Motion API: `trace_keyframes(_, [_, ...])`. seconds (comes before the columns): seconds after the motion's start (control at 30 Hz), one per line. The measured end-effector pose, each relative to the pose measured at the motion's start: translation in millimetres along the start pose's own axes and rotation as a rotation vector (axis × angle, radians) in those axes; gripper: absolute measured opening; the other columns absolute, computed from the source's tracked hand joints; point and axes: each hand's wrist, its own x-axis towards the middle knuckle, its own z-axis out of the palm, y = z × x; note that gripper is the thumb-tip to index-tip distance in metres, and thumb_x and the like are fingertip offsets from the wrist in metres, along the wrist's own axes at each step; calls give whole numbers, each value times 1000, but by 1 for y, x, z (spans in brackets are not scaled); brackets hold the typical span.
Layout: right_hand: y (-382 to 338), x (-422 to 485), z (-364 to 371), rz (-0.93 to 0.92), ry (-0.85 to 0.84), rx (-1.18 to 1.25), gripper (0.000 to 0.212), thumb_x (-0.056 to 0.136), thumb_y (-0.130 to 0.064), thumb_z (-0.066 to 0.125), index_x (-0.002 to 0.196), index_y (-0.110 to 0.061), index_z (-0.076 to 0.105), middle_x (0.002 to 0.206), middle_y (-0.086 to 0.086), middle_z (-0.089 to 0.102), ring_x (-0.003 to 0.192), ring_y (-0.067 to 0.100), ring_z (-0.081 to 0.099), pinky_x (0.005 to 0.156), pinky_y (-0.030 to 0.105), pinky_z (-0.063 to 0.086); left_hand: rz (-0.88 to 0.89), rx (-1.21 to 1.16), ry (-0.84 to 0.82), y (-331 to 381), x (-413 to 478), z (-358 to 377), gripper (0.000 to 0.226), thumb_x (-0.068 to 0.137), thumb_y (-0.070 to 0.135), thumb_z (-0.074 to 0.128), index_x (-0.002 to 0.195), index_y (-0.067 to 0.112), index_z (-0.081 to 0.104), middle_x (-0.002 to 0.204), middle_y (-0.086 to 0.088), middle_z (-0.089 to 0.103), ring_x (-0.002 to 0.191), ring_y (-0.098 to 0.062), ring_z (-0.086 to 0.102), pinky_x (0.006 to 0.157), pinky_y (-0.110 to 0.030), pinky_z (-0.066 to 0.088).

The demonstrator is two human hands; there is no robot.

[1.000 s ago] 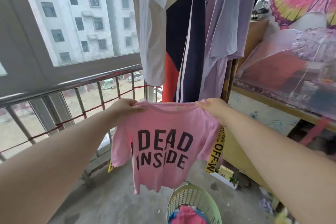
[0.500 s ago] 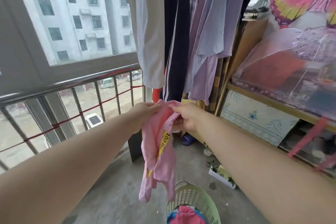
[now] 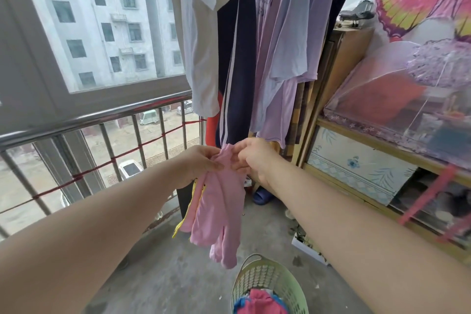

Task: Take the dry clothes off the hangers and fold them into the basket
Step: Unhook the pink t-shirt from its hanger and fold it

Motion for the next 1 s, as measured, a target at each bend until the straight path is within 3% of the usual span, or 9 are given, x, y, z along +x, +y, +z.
trace_keyframes(0.13, [1,-6,-10,-410,-59,-536,68,75,-1,65,133,-29,45,137,-4,40,120,14,37,92,26,35,51,4,-59,7,0,-7,43,80,-16,54,89,20,74,97,-10,72,92,-24,64,85,-34,53])
trace_keyframes(0.23, [3,0,-15,-418,-117,-736,14,84,-18,63,85,-31,58,95,-5,57,94,17,50,82,32,39,109,100,-34,14,-1,-10,46,78,-15,50,92,22,72,93,-4,70,89,-20,62,78,-28,52])
trace_keyframes(0.37, [8,5,-20,-498,-38,-503,16,93,-7,51,86,-18,62,76,-18,55,86,9,52,70,22,36,56,781,128,10,-6,-13,20,75,6,52,82,24,59,76,3,58,75,-18,55,57,-23,42])
trace_keyframes(0.47, [5,2,-23,-526,-40,-481,23,94,-7,48,90,-27,60,74,-22,53,86,8,53,70,19,35,53,970,186,0,-4,-15,18,84,9,47,76,20,58,65,4,54,69,-19,54,53,-24,38])
trace_keyframes(0.6, [6,1,-30,-541,-21,-455,14,97,-19,53,101,-24,66,87,-13,61,87,10,56,71,22,38,196,625,309,8,-5,-18,37,77,-5,36,76,23,60,78,-3,64,81,-24,57,62,-29,42])
trace_keyframes(0.7, [2,-2,-40,-533,-24,-474,20,97,-27,54,110,-17,67,98,-9,62,95,11,58,74,21,40,184,255,183,21,-13,-17,27,76,26,49,93,33,68,102,-1,67,97,-19,58,88,-32,45])
trace_keyframes(0.83, [-6,-8,-50,-436,-141,-457,20,94,-33,59,109,-25,69,103,-8,69,98,8,62,84,20,47,49,699,-94,35,-16,-9,35,77,51,68,99,25,64,93,7,65,90,-14,60,81,-27,47])
trace_keyframes(0.93, [-9,-13,-63,-324,-118,85,22,89,-34,66,105,-20,70,100,0,71,96,15,65,83,24,52,-30,347,-119,48,-19,-10,48,75,51,72,106,14,67,99,-8,72,94,-26,68,88,-37,54])
trace_keyframes(1.0, [2,-12,-74,-223,-208,479,48,84,-45,65,118,-10,66,117,12,68,108,24,63,97,35,49,-88,-41,-195,55,-23,-14,55,75,50,70,117,14,64,104,-13,72,98,-29,68,89,-42,53])
